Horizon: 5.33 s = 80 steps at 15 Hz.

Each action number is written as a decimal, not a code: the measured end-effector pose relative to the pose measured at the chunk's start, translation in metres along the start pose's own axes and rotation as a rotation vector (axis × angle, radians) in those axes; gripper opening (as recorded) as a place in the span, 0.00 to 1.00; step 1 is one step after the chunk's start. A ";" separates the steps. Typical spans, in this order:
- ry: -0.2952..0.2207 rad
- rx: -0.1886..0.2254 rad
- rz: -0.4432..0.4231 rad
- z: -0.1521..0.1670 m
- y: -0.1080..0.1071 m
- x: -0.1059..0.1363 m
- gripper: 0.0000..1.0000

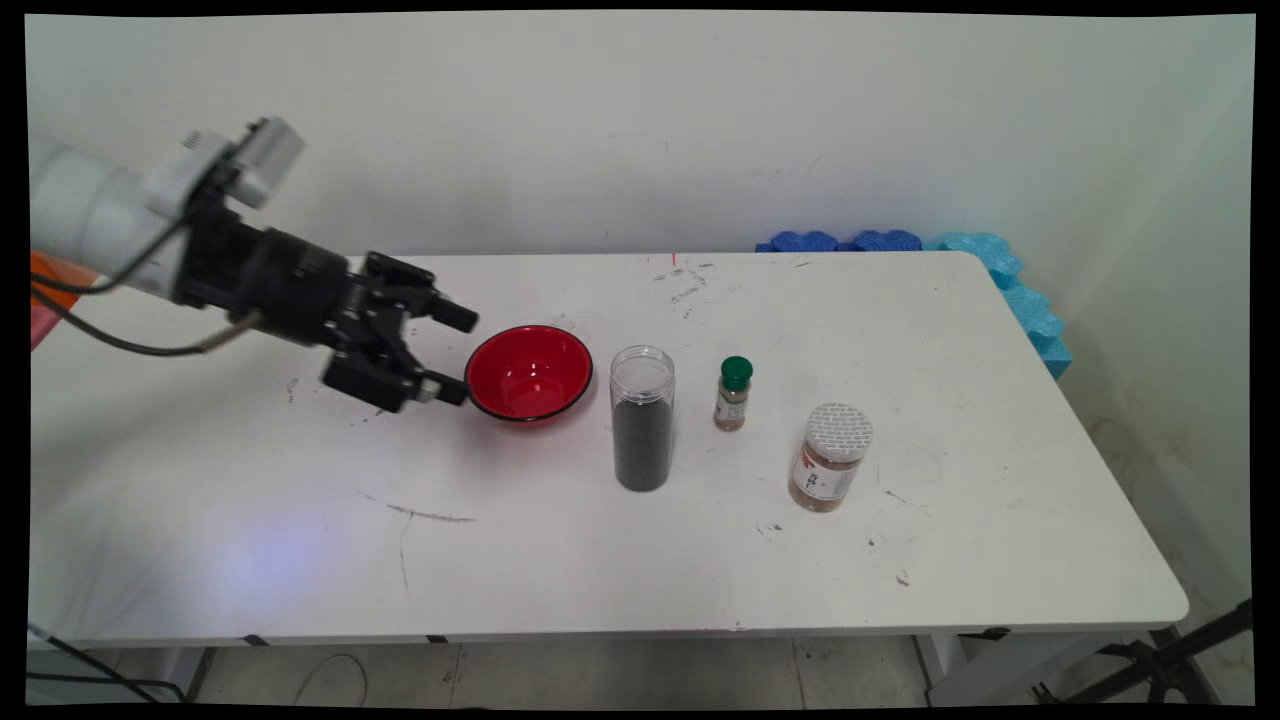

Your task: Pick up the black seasoning powder from the table, then pour the black seasoning powder in the red bowl

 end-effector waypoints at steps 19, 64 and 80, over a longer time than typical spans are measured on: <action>-0.028 0.027 0.056 0.133 -0.014 0.003 1.00; 0.008 -0.033 0.082 0.048 -0.021 0.057 0.00; -0.132 -0.005 -0.262 -0.024 -0.052 0.020 0.00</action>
